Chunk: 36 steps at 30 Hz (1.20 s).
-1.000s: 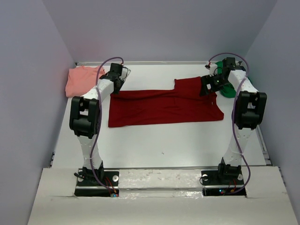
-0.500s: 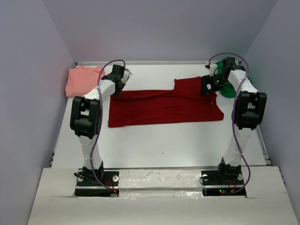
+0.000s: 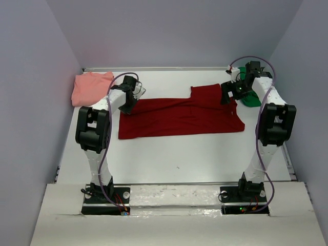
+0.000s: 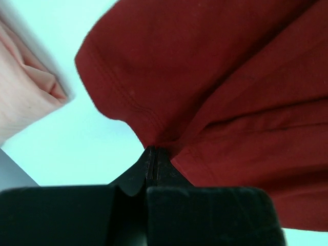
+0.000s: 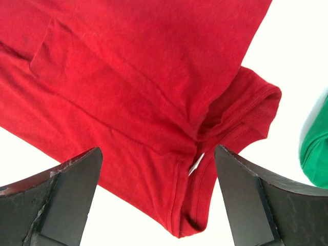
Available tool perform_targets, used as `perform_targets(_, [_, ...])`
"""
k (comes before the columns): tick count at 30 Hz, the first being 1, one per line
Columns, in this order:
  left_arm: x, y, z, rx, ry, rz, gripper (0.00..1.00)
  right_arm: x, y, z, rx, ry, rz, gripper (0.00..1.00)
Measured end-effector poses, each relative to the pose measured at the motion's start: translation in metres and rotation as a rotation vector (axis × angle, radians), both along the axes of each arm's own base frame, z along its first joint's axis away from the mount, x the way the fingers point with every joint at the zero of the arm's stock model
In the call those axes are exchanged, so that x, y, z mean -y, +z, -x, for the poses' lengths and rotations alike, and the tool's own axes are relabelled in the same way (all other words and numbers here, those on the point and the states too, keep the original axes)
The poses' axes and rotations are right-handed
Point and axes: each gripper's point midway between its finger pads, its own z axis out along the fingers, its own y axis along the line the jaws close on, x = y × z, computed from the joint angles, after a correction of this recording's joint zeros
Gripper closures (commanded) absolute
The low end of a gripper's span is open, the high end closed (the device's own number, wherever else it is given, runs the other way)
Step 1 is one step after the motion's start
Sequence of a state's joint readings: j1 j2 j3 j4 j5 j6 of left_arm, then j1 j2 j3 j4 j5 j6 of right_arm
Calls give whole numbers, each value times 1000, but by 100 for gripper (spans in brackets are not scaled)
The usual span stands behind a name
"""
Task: Fold and stack the t-shirts
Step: Fold the other side of the tshirt into a rectangle
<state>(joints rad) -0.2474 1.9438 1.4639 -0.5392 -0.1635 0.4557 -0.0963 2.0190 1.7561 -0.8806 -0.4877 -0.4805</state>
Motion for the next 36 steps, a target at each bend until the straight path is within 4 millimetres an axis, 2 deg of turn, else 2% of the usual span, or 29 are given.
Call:
perform_targets(5, [1,-13,20,-71,-14,-6,100,1,-1,10,-10,6,15,4])
perform_targets(11, [2,-19,26,-103,-19,-19,100,7,-6,13,-16,3,48,4])
perform_targets(14, [1,-26,28,-121,-18,-40,94,8,-6,13,-14,3,56,4])
perform_targets(16, [-1,-31,29,-130,-13,-65,81,9,-6,13,-14,4,60,4])
perform_targets(20, [-5,-35,32,-131,-7,-125,80,10,-8,16,-21,5,70,4])
perform_targets(21, [-7,-36,33,-127,-5,-146,80,11,-9,17,-23,5,72,4])
perform_targets(24, [-9,-36,34,-113,0,-188,100,11,-10,17,-24,6,73,4])
perform_targets(36, [-17,-30,25,-47,25,-266,100,10,-13,20,-34,7,71,4])
